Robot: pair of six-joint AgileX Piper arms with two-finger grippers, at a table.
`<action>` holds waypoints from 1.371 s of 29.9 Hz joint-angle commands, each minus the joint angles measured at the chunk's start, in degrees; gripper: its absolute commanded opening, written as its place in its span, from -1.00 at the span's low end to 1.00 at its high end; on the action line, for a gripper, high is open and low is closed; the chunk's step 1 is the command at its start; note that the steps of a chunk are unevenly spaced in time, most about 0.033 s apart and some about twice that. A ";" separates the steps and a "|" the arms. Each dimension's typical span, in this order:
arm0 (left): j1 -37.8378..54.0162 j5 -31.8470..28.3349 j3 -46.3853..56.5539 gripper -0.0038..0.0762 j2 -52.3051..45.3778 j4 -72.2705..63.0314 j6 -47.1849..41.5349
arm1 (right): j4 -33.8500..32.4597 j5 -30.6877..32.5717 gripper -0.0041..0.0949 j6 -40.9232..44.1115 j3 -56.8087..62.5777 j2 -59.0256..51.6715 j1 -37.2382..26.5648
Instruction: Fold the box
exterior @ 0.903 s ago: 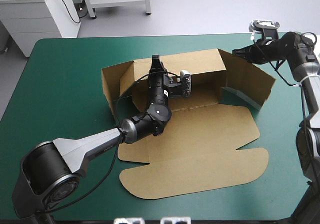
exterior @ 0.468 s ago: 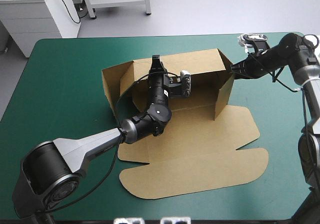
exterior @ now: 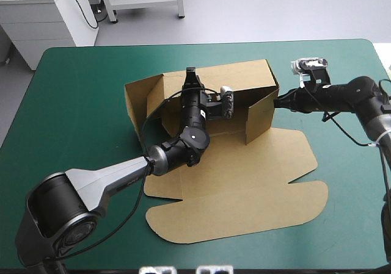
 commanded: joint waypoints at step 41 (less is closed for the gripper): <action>-0.17 -2.85 -1.13 -0.92 -2.40 1.41 -0.09 | 27.50 -18.09 0.42 -40.79 9.80 -0.15 8.59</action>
